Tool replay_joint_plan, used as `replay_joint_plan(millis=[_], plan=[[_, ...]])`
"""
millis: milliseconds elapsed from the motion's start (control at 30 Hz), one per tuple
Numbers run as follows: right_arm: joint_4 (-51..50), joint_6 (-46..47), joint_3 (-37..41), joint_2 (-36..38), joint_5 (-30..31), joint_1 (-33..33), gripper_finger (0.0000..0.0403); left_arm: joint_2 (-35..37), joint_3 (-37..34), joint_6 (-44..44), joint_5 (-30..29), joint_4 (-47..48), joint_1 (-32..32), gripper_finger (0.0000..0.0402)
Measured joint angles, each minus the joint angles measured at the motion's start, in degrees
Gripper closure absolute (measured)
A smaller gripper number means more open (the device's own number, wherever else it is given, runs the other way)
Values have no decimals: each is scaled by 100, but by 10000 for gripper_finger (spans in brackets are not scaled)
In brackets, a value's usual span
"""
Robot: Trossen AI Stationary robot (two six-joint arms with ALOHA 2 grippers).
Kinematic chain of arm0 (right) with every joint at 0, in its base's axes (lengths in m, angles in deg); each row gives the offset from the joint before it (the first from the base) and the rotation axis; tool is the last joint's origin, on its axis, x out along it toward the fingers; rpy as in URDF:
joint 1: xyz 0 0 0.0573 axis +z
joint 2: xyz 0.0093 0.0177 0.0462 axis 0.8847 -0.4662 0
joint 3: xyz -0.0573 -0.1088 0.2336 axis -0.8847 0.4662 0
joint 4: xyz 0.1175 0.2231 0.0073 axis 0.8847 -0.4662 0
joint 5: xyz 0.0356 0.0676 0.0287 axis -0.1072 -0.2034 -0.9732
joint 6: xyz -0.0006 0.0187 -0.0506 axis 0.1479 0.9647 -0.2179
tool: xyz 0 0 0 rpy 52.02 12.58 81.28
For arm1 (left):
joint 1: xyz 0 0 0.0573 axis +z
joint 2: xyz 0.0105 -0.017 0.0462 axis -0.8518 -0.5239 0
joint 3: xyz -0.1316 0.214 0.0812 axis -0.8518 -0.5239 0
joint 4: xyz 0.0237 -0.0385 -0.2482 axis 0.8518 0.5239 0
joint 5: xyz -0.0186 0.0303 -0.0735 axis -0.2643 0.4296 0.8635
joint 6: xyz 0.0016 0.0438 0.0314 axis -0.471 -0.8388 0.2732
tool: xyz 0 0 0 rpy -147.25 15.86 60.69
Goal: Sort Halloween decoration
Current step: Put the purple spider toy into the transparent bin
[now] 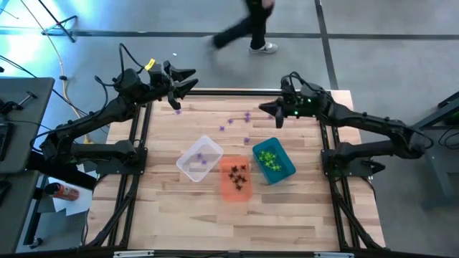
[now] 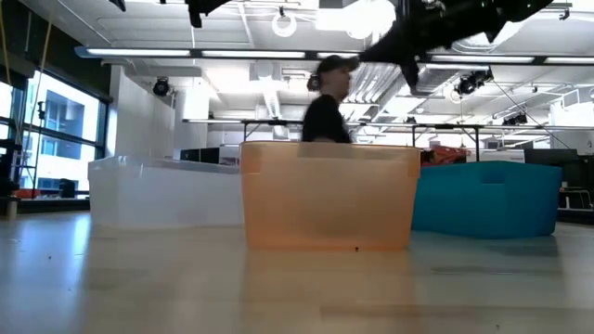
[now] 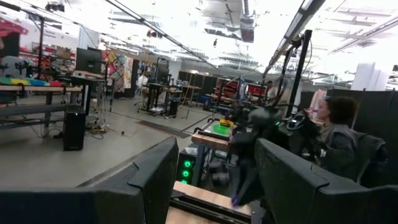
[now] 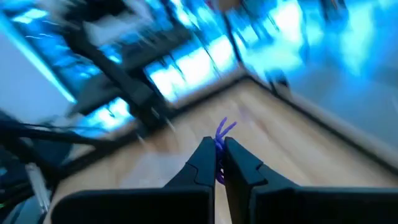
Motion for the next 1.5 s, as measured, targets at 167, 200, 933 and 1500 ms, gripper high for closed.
replay_joint_plan(millis=[167, 200, 933, 1500], plan=[[1793, -675, -2, -236, 72, 668, 400, 0, 0, 209, 480, 230, -5, 200], [2015, -712, -2, -285, 99, 754, 400, 0, 0, 248, 606, 286, -5, 200], [1840, -818, -26, -1410, -921, 1172, 400, -2, -2, 341, -99, 677, -188, 200], [-842, -662, -3551, -5447, 833, 1999, 390, 50, -2, 598, -159, -136, -661, 200]])
